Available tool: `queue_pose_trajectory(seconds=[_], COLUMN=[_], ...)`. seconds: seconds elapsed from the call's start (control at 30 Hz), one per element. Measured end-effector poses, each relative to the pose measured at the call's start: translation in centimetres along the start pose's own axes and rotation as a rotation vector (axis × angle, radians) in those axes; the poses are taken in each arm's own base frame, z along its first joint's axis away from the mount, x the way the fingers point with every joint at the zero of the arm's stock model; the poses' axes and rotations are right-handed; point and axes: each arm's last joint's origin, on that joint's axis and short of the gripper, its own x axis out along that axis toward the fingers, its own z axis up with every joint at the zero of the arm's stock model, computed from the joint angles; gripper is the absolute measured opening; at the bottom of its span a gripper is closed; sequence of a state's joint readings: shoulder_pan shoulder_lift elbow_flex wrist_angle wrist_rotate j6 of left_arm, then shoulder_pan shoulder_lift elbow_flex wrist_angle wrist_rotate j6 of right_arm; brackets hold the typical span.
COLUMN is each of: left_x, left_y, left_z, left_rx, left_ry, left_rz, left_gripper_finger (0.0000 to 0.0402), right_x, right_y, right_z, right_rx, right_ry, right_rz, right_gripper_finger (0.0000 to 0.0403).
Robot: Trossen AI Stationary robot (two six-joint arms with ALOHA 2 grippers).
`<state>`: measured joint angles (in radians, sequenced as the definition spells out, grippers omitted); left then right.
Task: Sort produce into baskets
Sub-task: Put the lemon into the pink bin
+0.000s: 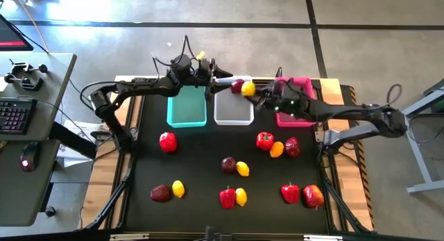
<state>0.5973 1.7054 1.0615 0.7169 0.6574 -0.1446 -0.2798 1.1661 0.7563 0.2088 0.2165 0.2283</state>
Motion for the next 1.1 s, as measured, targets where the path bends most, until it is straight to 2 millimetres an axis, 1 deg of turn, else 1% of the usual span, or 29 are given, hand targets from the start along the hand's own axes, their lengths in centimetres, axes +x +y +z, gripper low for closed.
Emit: queue_pose_trajectory(seconds=[0.17,0.33,0.5,0.63,0.8,0.93,1.1], left_x=[-0.1,0.3,0.7,1.0,1.1,1.0,0.2], left_y=[0.2,-0.2,-0.6,-1.1,-1.4,-1.4,-1.7], left_z=[-0.6,-1.0,-1.5,-2.0,-2.5,-2.6,-3.8], left_rx=[0.038,0.083,0.121,0.128,0.13,0.13,0.137], left_ry=[0.052,0.08,0.124,0.163,0.205,0.215,0.124], left_rz=[0.005,0.015,0.1,0.103,0.093,0.094,0.108], left_gripper_finger=[0.0228,0.0214,0.0194,0.0172,0.0131,0.009,0.0044], right_x=[-1.9,-3.1,-3.4,-3.2,-2.3,-1.7,-0.9], right_y=[-3.8,-8.1,-11.9,-14.4,-16.8,-18.2,-19.1], right_z=[-0.6,-1.9,-3.2,-4.4,-6.1,-7.0,-7.9], right_rx=[0.07,0.178,0.316,0.386,0.427,0.449,0.458], right_ry=[0.195,0.388,0.525,0.625,0.71,0.738,0.75], right_rz=[-0.202,-0.413,-0.499,-0.549,-0.572,-0.597,-0.572], right_gripper_finger=[0.0154,0.0153,0.0153,0.0153,0.0153,0.0153,0.0153])
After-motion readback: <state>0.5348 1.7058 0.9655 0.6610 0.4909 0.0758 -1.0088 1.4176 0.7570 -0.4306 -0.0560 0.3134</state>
